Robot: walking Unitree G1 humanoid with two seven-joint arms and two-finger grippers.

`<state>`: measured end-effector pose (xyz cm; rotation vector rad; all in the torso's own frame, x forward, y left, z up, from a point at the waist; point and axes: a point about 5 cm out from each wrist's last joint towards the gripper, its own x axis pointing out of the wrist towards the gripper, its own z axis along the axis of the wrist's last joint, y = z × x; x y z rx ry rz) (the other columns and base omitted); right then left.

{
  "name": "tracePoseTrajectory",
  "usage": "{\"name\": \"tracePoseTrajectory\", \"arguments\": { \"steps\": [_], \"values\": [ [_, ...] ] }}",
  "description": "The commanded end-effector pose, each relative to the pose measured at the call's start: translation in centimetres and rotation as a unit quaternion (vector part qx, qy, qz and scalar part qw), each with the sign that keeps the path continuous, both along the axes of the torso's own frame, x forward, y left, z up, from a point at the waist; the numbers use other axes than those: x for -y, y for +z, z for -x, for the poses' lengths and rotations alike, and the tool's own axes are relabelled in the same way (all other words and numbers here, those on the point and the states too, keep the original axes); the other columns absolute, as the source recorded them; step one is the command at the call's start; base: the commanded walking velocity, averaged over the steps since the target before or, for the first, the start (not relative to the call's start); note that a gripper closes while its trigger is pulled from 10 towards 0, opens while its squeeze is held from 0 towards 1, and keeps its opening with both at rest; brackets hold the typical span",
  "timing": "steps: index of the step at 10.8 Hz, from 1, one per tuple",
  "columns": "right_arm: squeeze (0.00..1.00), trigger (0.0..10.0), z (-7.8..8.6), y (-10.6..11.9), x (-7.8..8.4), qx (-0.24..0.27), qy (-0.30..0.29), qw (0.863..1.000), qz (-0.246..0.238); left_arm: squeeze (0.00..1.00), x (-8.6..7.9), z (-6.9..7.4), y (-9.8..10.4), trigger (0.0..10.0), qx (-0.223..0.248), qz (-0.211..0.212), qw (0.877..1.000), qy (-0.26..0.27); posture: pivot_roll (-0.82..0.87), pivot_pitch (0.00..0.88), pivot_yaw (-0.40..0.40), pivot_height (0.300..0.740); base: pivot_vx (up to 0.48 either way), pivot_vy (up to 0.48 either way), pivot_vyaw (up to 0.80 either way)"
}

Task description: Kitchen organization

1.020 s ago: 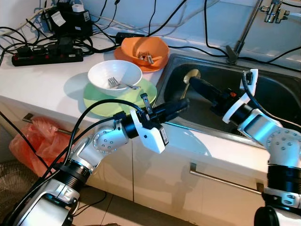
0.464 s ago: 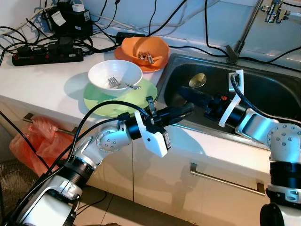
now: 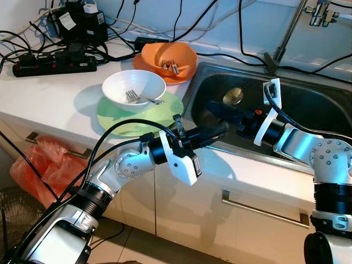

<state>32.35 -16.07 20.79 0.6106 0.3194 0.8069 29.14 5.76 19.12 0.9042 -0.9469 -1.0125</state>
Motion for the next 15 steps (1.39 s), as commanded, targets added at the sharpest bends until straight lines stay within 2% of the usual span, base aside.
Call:
{"name": "tracePoseTrajectory", "arguments": {
  "steps": [1,5,10,11,12,13,14,15],
  "values": [
    [0.0,0.0,-0.4,-0.3,0.7,-0.016,-0.03,0.999,0.015,0.0,0.3,0.1,0.5,0.0,0.014,0.005,1.0,-0.012,0.06,0.048,-0.051,0.74,0.0,0.0,0.0],
    [0.0,0.0,-1.2,-1.5,1.3,-0.071,-0.076,0.994,0.024,0.0,0.4,0.3,0.1,0.0,0.015,0.005,1.0,-0.012,0.06,0.048,-0.06,0.74,0.0,0.0,0.0],
    [0.0,0.0,-1.7,-1.8,1.6,-0.089,-0.098,0.991,0.017,0.0,0.4,0.4,0.0,0.0,0.018,0.007,1.0,-0.009,0.06,0.043,-0.065,0.74,0.0,0.0,0.0],
    [0.0,0.0,-1.8,-1.7,1.6,-0.09,-0.1,0.991,0.015,0.0,0.4,0.2,0.3,1.2,0.027,0.013,1.0,-0.003,0.06,0.042,-0.067,0.74,0.0,0.0,0.0],
    [0.0,0.0,-1.8,-1.6,1.6,-0.09,-0.103,0.99,0.012,0.0,0.4,0.1,0.6,2.9,0.029,0.022,0.999,0.001,0.06,0.045,-0.067,0.74,0.0,0.0,0.0],
    [0.0,0.0,-1.9,-1.6,1.7,-0.09,-0.105,0.99,0.011,0.0,0.5,0.0,0.8,2.9,0.03,0.027,0.999,0.002,0.06,0.045,-0.067,0.74,0.0,0.0,0.0],
    [0.0,0.0,-1.9,-1.7,1.7,-0.091,-0.109,0.99,0.012,0.0,0.6,-0.1,1.4,3.9,0.033,0.042,0.999,0.006,0.06,0.047,-0.067,0.74,0.0,0.0,0.0],
    [0.0,0.0,-2.0,-1.8,1.7,-0.093,-0.113,0.989,0.009,1.0,0.5,-0.2,1.8,10.0,0.025,0.063,0.998,0.011,0.06,0.047,-0.067,0.74,0.0,0.0,0.0]
  ]
}}
